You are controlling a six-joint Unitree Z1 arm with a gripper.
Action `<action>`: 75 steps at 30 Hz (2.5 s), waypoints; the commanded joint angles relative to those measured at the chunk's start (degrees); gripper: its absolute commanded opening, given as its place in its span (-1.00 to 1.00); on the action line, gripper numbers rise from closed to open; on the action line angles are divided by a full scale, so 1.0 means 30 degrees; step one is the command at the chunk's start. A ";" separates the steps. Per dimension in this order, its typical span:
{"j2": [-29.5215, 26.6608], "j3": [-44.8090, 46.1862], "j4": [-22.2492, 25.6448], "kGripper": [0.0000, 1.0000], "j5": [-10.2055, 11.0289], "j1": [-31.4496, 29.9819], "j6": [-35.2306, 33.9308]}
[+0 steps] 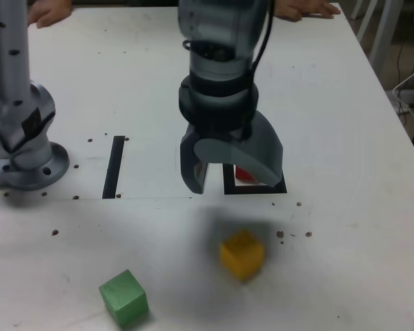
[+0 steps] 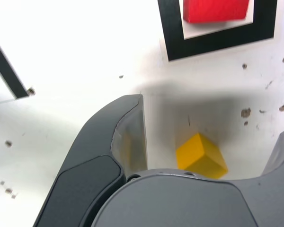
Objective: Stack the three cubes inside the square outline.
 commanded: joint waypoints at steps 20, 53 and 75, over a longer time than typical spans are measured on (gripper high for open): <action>0.1804 -0.0938 -0.0570 1.00 -0.1643 -0.2767 -0.4321; 0.3334 -0.1414 -0.1893 0.70 -0.2705 -0.2202 -0.9413; 0.3409 -0.1272 -0.1918 0.10 -0.2775 -0.2199 -0.9890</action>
